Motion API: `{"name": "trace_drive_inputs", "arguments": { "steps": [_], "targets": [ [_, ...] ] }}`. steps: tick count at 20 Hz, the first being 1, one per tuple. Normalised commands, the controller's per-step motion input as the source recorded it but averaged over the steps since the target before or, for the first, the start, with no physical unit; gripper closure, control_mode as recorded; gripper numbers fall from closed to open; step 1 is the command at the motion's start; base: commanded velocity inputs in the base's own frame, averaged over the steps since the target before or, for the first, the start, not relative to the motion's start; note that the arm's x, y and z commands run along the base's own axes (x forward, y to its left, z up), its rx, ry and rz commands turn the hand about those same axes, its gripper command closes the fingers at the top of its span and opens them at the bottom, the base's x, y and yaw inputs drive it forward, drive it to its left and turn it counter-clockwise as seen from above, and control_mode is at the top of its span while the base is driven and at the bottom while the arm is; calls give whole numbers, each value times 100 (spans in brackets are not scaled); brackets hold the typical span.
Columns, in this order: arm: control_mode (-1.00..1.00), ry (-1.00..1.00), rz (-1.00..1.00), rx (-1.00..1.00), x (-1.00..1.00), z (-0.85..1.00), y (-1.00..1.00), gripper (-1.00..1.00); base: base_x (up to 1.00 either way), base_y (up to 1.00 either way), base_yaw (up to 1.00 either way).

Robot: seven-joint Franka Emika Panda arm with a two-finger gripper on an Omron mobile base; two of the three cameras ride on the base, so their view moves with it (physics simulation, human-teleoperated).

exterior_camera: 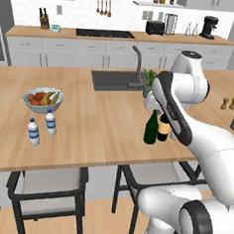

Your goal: Move the plastic bottles in the middle to the plastics group, and the glass bottles in the middle to the glass group.

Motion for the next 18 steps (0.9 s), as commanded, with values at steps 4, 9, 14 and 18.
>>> {"name": "trace_drive_inputs", "arguments": {
  "steps": [4, 9, 14, 18],
  "targets": [
    [-100, -2, 2, 0, -1, 0, -10, -100, 0, 0, 0],
    [-100, -6, -2, 0, 7, -13, -24, -100, 0, 0, 0],
    [-100, 3, -30, -4, 38, -21, -34, -100, 0, 0, 0],
    [-100, 9, -33, 0, 78, -9, -5, -100, 0, 0, 0]
  ]
}}
